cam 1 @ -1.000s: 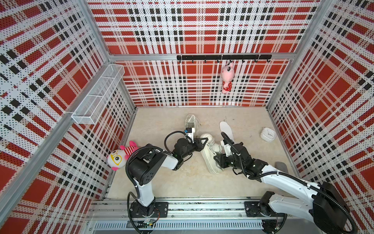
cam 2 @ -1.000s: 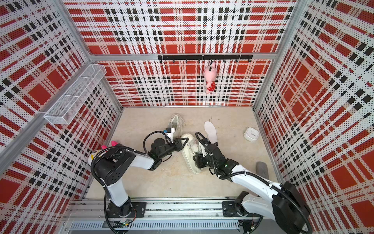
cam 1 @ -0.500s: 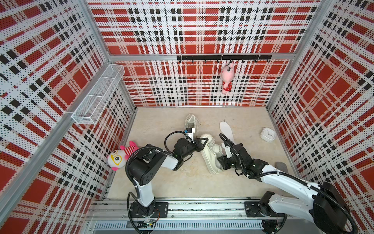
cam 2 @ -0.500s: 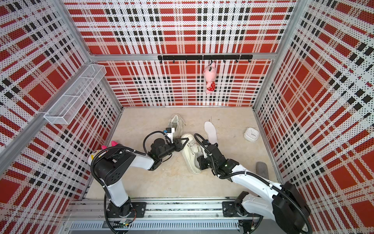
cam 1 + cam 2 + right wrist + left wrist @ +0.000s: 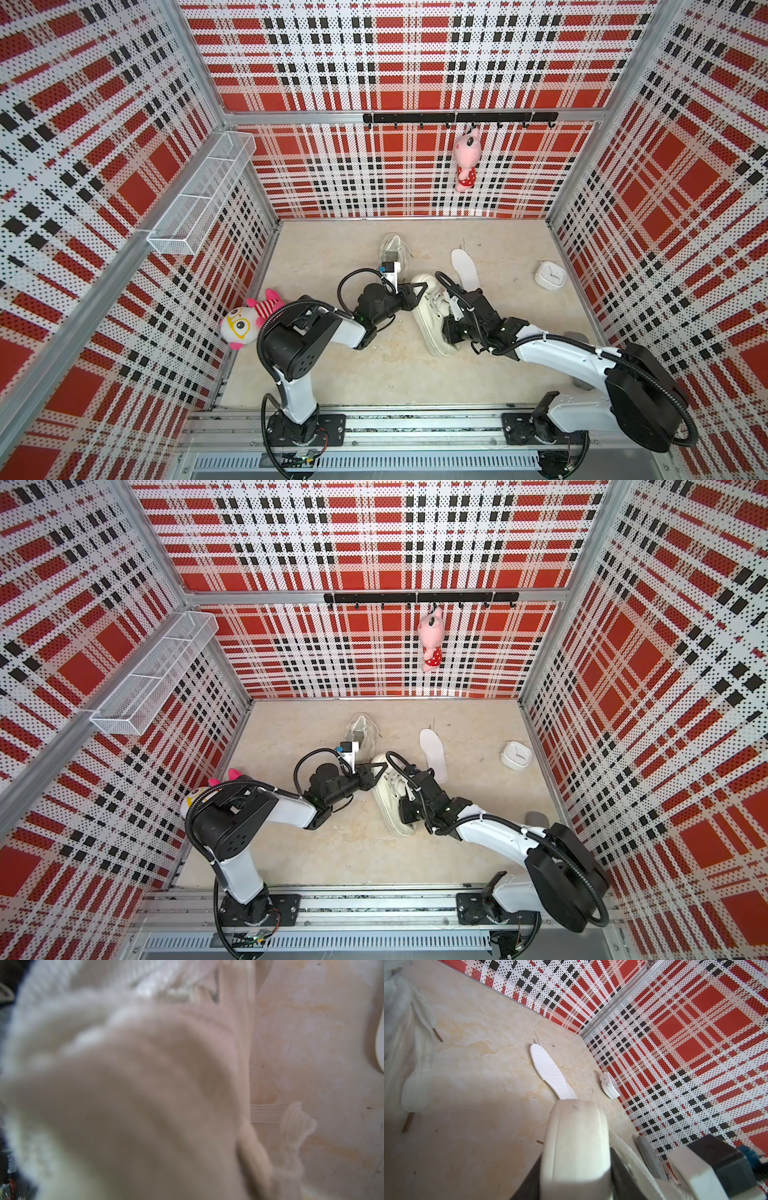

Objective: Remove the insole from the shoe

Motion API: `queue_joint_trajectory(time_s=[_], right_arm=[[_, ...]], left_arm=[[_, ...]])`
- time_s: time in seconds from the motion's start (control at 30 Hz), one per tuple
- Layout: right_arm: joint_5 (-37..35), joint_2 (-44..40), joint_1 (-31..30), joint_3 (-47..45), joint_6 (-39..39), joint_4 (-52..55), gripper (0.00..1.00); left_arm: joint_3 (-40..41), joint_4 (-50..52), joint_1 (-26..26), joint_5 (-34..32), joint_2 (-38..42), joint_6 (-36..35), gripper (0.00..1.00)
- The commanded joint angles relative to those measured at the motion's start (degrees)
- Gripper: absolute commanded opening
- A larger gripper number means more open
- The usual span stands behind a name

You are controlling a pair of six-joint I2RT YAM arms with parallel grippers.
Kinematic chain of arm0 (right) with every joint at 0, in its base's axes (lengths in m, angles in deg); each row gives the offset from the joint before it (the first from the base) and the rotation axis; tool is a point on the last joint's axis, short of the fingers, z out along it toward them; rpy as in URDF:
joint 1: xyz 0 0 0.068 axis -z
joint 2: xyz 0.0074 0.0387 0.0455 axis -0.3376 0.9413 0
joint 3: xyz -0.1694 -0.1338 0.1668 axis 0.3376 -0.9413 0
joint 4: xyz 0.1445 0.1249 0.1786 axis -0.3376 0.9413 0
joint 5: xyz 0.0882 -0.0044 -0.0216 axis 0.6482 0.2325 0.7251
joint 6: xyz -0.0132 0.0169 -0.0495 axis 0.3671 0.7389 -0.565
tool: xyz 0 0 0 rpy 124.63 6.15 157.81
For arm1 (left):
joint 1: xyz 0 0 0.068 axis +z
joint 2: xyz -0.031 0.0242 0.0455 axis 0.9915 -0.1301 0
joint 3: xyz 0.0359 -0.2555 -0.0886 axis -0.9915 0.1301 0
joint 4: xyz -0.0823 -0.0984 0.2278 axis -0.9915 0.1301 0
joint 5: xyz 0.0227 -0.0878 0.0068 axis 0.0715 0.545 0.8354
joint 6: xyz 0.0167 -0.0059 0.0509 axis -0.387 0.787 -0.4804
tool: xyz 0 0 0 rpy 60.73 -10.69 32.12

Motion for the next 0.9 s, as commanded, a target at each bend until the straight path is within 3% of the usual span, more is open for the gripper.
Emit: queue_joint_trajectory(time_s=[0.0,0.1,0.23,0.63,0.87], right_arm=[[-2.3,-0.1,2.5,0.4,0.1,-0.8,0.26],[4.0,0.5,6.2,-1.3,-0.3,-2.3,0.29],[5.8,2.5,6.4,-0.4,-2.3,-0.9,0.37],[-0.1,2.8,6.4,-0.1,-3.9,3.2,0.46],[8.8,8.5,6.4,-4.1,-6.4,-6.6,0.41]], left_arm=[[0.7,-1.5,-1.1,4.0,2.1,-2.5,0.20],[0.6,-1.5,-1.2,5.1,2.0,-3.0,0.19],[0.3,-1.5,-1.2,6.0,2.0,-3.3,0.18],[-0.1,-1.5,-1.7,7.0,2.1,-4.0,0.18],[-1.1,-0.8,-2.2,7.5,1.4,-4.7,0.18]])
